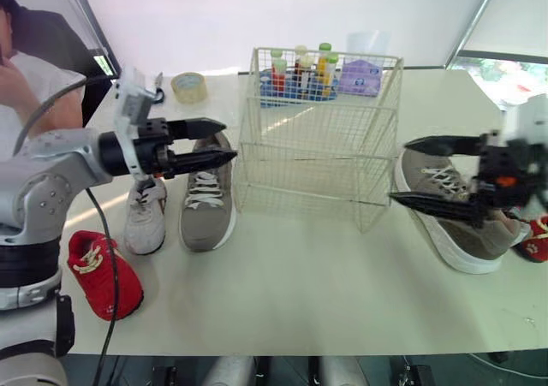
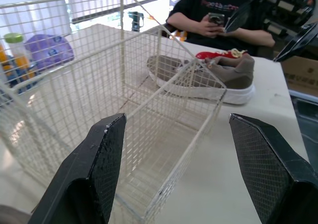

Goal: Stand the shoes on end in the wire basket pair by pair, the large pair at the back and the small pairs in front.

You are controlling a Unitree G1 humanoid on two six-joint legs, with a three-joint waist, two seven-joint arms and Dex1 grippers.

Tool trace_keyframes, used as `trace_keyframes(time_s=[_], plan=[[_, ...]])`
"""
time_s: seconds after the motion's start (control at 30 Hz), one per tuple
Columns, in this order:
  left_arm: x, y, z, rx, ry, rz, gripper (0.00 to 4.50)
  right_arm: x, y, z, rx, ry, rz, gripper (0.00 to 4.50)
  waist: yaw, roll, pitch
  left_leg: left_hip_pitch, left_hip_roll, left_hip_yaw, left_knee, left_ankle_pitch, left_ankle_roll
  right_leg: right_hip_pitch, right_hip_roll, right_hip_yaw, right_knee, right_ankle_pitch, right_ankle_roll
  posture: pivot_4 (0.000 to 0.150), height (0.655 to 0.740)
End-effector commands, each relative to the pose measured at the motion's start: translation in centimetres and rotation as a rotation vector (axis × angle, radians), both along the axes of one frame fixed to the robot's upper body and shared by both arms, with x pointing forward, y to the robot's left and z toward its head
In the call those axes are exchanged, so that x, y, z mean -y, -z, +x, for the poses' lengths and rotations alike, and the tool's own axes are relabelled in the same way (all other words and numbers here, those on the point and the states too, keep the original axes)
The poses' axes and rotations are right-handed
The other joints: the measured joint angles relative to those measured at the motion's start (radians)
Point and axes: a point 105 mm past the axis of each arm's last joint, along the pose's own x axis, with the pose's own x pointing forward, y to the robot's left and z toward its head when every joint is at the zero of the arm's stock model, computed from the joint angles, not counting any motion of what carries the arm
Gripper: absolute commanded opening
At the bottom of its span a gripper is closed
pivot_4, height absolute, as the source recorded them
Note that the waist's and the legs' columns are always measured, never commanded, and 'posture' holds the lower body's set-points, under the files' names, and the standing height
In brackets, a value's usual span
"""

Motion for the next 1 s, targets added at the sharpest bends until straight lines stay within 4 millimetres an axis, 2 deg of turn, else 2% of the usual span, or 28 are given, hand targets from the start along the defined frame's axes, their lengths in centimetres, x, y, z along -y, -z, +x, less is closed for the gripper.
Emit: trace_keyframes(time_s=[0.03,0.1,0.2,0.53,0.63,0.87,1.0], plan=[[0.7,-0.9,-0.3,0.063,0.03,0.001,3.37,-1.8,1.4,0.6,0.036,-0.035,-0.083,4.5,0.0,0.0,0.0,0.0,0.0,0.0,0.0,0.0,0.0,0.0,0.0,0.0,0.0,0.0,0.0,0.15,0.74],[0.9,-1.0,-0.2,0.067,0.036,-0.002,3.37,-2.1,3.1,2.1,0.063,0.005,-0.176,4.5,0.001,0.0,0.0,0.0,0.0,0.0,0.0,0.001,-0.002,-0.001,0.0,0.0,0.0,0.0,0.0,0.15,0.74],[1.0,-0.9,-0.1,0.07,0.038,0.0,3.37,-2.2,4.7,3.6,0.094,0.054,-0.257,4.5,0.001,0.0,0.0,0.0,0.0,0.0,0.001,0.002,-0.003,-0.004,0.0,0.0,0.0,0.0,0.0,0.15,0.74],[1.0,-0.8,-0.1,0.085,0.027,-0.005,3.37,-2.1,6.8,4.7,0.11,0.087,-0.403,4.5,0.001,-0.001,0.0,0.0,0.0,0.0,0.003,0.002,-0.003,-0.003,0.001,0.0,0.004,0.001,0.001,0.15,0.74],[1.1,-0.7,0.0,0.091,0.023,-0.006,3.4,-1.9,7.2,5.0,0.111,0.089,-0.432,3.67,0.001,-0.001,0.0,0.0,0.0,0.0,0.004,0.001,-0.002,-0.003,0.001,0.0,0.006,0.001,0.001,0.15,0.74],[1.0,-0.7,0.2,0.104,0.016,-0.002,3.4,-1.2,6.9,6.5,0.167,0.097,-0.49,0.04,0.0,-0.001,0.0,0.0,0.0,0.0,0.006,0.001,-0.002,-0.004,0.001,0.0,0.008,0.001,0.001,0.15,0.74],[0.9,-0.8,0.3,0.112,0.009,-0.002,3.4,-1.1,6.5,6.6,0.214,0.03,-0.527,0.01,0.0,-0.001,0.0,0.0,0.0,0.0,0.007,0.001,-0.002,-0.004,0.001,0.0,0.008,0.001,0.001,0.15,0.74]])
